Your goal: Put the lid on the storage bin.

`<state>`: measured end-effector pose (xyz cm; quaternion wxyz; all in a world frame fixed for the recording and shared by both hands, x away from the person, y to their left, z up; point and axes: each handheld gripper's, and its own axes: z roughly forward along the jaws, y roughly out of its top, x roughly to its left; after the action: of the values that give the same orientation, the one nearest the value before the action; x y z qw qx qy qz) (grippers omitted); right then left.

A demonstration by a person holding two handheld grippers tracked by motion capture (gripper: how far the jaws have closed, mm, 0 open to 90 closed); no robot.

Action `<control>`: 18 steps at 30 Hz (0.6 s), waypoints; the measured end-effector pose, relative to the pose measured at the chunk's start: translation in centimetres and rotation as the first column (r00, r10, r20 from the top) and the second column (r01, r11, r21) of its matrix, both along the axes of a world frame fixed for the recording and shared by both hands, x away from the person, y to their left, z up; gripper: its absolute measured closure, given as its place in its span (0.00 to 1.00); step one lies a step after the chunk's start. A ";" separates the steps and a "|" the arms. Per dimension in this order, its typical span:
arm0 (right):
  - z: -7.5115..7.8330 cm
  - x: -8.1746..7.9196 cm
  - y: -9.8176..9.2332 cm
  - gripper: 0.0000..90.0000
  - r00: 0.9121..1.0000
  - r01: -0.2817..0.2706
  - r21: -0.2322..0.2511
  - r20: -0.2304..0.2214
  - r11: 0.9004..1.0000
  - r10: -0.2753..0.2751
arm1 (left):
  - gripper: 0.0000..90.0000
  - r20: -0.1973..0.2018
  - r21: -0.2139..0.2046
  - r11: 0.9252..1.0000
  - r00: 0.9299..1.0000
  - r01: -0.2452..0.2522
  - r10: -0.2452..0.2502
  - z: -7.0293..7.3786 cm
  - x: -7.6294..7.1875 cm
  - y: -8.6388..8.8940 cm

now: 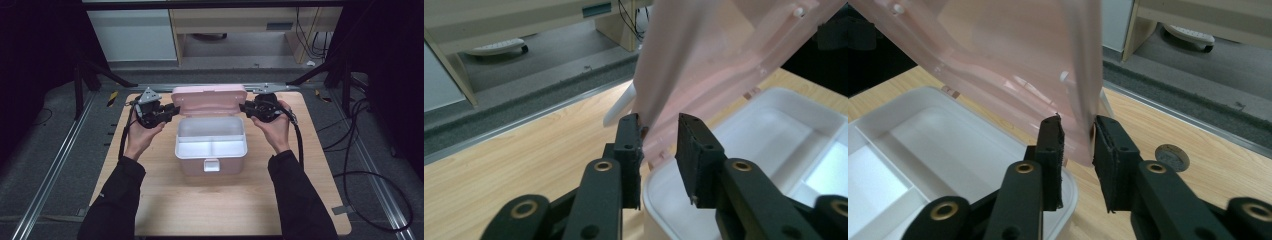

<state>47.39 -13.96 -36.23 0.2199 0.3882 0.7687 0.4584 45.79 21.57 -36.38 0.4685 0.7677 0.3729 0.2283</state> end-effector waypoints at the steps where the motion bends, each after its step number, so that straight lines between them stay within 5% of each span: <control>1: 0.0 -0.2 0.0 0.83 1.000 0.000 -0.005 0.005 1.000 0.000 | 0.81 0.002 0.003 1.000 1.000 -0.005 0.005 0.0 -0.2 -0.1; 4: 0.0 -1.0 -0.2 0.87 1.000 -0.003 0.014 0.024 1.000 0.003 | 0.84 0.012 0.020 1.000 1.000 -0.011 0.011 -0.1 -1.0 -0.2; 18: -0.8 -3.9 -0.6 0.87 0.998 -0.054 -0.069 0.011 0.996 0.055 | 0.86 0.008 0.085 0.996 1.000 0.009 -0.010 -1.2 -3.9 -0.1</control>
<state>43.44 -14.54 -36.98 0.2253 0.3563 0.7929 0.4400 41.93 21.42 -37.62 0.4382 0.7876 0.3574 0.2448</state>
